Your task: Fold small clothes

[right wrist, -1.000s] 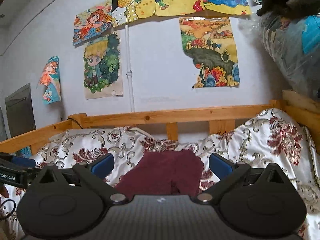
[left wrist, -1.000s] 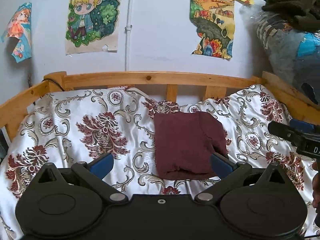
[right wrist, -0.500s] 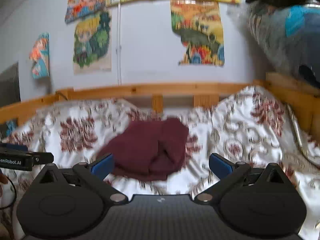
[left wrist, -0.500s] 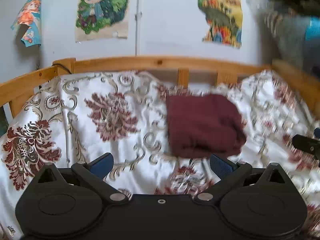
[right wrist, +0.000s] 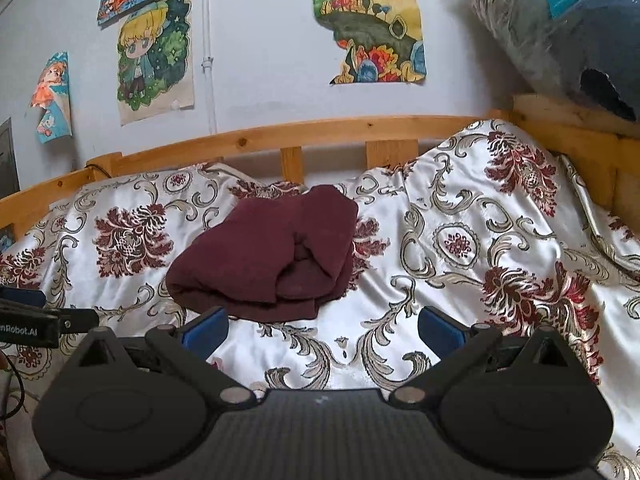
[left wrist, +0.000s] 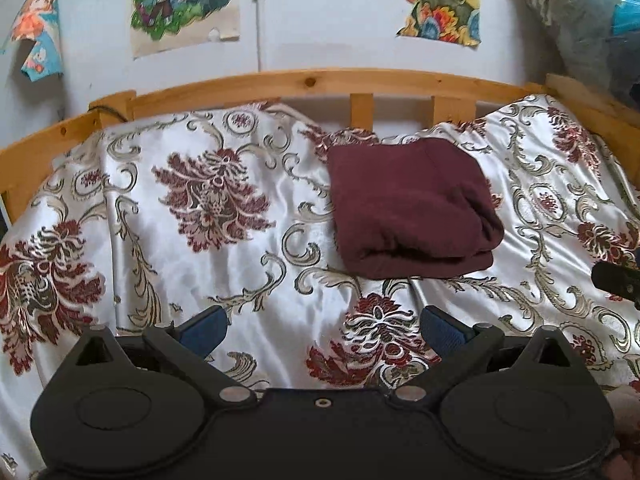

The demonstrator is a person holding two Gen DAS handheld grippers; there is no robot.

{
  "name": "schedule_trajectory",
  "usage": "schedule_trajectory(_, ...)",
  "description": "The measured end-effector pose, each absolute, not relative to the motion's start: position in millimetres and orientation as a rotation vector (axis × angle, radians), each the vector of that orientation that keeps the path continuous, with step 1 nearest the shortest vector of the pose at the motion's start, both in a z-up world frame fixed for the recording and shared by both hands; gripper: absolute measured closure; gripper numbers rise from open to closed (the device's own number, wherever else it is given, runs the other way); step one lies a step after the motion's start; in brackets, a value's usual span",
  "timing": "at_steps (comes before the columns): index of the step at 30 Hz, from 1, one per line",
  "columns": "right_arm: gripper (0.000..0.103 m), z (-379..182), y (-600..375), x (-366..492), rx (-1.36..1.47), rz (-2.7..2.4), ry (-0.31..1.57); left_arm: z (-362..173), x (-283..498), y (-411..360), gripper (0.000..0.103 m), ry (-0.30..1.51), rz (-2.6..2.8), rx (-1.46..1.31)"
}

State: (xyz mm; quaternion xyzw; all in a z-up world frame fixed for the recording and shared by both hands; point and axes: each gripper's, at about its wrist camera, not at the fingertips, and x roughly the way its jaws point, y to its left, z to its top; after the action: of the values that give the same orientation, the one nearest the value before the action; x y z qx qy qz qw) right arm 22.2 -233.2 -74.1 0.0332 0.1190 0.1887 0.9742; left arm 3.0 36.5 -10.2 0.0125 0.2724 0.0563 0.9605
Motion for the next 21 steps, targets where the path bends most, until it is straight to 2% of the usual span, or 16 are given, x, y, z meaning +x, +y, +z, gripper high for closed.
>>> schedule_trajectory(21, 0.0, -72.9, -231.4, 22.5, 0.066, 0.381, 0.242, -8.1, -1.3, 34.0, 0.001, 0.534, 0.102, 0.038)
